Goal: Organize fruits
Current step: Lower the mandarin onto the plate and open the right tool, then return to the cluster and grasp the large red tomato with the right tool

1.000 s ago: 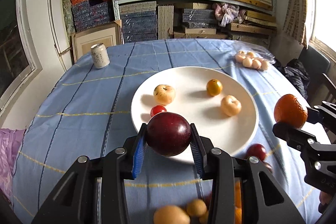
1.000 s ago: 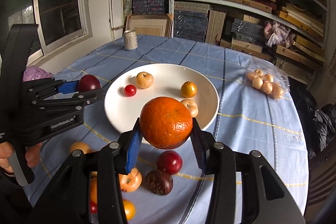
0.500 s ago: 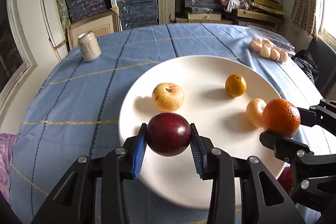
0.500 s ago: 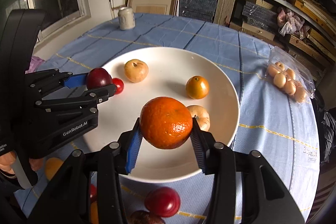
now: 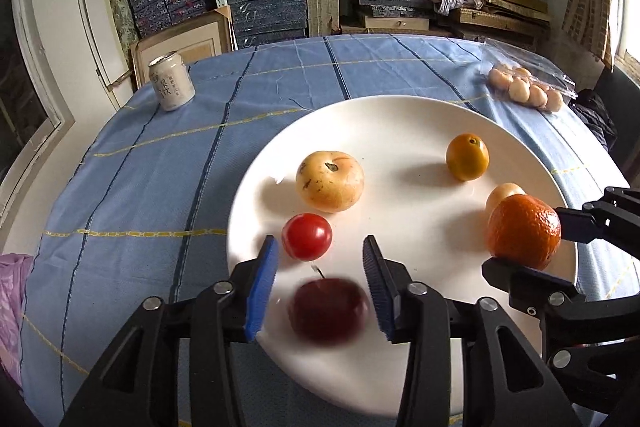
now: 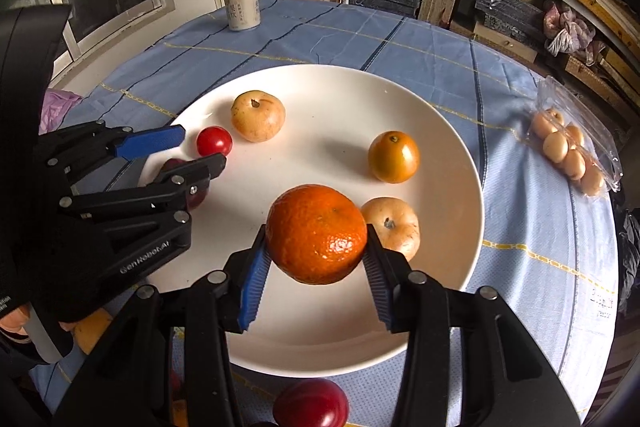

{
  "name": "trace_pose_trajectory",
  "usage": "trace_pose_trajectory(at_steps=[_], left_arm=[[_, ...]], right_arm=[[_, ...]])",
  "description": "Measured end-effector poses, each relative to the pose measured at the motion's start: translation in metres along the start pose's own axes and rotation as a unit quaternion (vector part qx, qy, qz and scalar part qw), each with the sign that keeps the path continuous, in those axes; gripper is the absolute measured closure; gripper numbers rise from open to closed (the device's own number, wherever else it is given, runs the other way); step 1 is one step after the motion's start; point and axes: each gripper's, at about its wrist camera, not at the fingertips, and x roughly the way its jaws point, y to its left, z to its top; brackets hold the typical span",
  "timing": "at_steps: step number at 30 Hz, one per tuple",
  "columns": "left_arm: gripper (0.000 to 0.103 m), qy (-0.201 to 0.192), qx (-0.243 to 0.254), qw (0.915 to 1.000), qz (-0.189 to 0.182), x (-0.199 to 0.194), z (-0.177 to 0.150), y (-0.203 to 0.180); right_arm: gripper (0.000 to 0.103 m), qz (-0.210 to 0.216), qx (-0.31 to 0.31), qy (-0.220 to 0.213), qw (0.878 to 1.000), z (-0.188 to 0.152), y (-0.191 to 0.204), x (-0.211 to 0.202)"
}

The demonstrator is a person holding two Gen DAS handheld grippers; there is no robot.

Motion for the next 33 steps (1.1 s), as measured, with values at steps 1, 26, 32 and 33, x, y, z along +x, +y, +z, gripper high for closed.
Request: trace_pose_trajectory(at_steps=[1, 26, 32, 33], left_arm=[[0.046, -0.002, -0.003, 1.0000, 0.000, -0.002, 0.001, 0.001], [0.023, -0.035, -0.023, 0.9990, 0.015, -0.078, -0.041, 0.022], [0.020, -0.043, -0.016, 0.9989, 0.007, -0.114, -0.082, 0.029], [0.017, -0.045, -0.018, 0.9988, 0.004, -0.121, -0.091, 0.032]], right_arm=[[0.058, -0.002, 0.001, -0.002, 1.000, -0.001, -0.001, -0.002], [0.050, -0.019, 0.035, -0.067, 0.997, -0.076, 0.007, -0.101], [0.050, -0.023, 0.057, -0.063, 0.996, -0.126, 0.013, -0.113], [0.050, -0.019, 0.063, -0.059, 0.996, -0.133, 0.014, -0.113]])
